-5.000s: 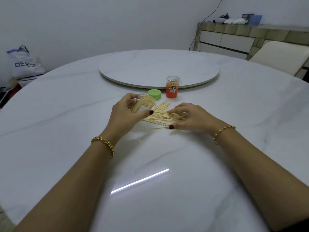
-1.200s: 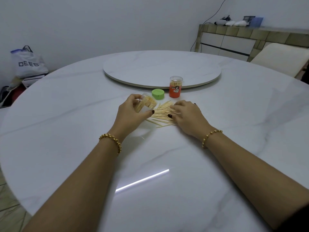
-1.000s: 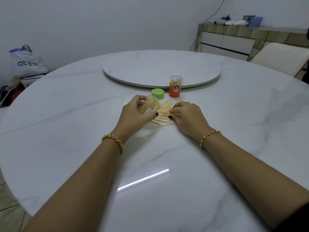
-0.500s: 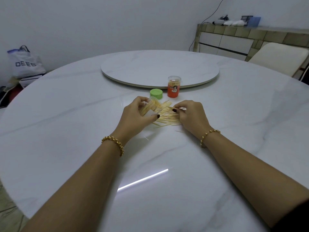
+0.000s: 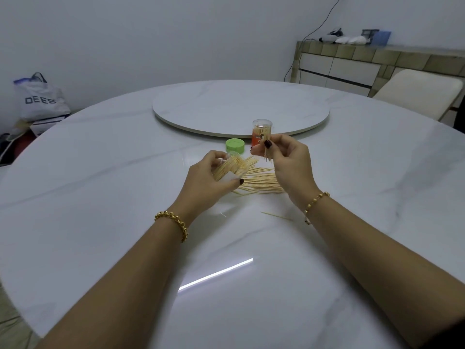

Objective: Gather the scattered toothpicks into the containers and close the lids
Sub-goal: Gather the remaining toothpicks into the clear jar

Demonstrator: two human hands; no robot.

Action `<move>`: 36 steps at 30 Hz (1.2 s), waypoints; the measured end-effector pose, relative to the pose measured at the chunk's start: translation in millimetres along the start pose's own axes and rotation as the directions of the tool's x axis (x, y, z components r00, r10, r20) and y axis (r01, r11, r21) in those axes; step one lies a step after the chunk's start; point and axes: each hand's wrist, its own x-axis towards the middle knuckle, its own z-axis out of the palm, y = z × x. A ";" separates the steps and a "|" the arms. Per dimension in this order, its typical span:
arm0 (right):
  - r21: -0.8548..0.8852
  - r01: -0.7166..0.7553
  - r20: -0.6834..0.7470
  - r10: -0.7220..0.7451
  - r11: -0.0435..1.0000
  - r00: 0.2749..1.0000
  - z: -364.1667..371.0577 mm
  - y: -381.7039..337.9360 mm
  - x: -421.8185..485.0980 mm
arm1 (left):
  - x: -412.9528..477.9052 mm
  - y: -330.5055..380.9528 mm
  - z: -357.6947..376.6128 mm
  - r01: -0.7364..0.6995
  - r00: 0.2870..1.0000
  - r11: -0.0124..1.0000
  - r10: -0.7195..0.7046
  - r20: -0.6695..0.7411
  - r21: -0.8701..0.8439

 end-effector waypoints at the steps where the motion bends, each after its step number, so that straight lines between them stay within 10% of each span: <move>1: 0.038 0.003 0.002 -0.003 0.999 1.000 1.7 -3.6 -0.9 | 0.1 0.1 1.0 -0.002 1.000 1.000 0.002 0.004 0.001; 9: 0.202 0.013 0.048 -0.023 0.979 0.999 11.1 -11.7 -7.8 | -2.2 3.9 8.1 -0.055 0.998 0.998 0.054 0.028 0.013; 18: -0.087 0.136 0.082 -0.129 0.987 0.988 16.2 8.2 -17.0 | -0.8 5.4 6.2 -0.048 0.999 0.999 0.048 0.004 -0.019; 25: -0.283 0.235 0.364 -0.122 0.930 0.923 22.0 16.6 -32.3 | -3.4 6.8 6.9 -0.020 0.999 1.000 0.021 0.032 -0.023; 36: -0.367 0.213 0.280 -0.111 0.905 0.953 1.1 2.9 -36.4 | -8.2 11.5 5.2 0.000 0.999 0.999 0.002 0.052 -0.052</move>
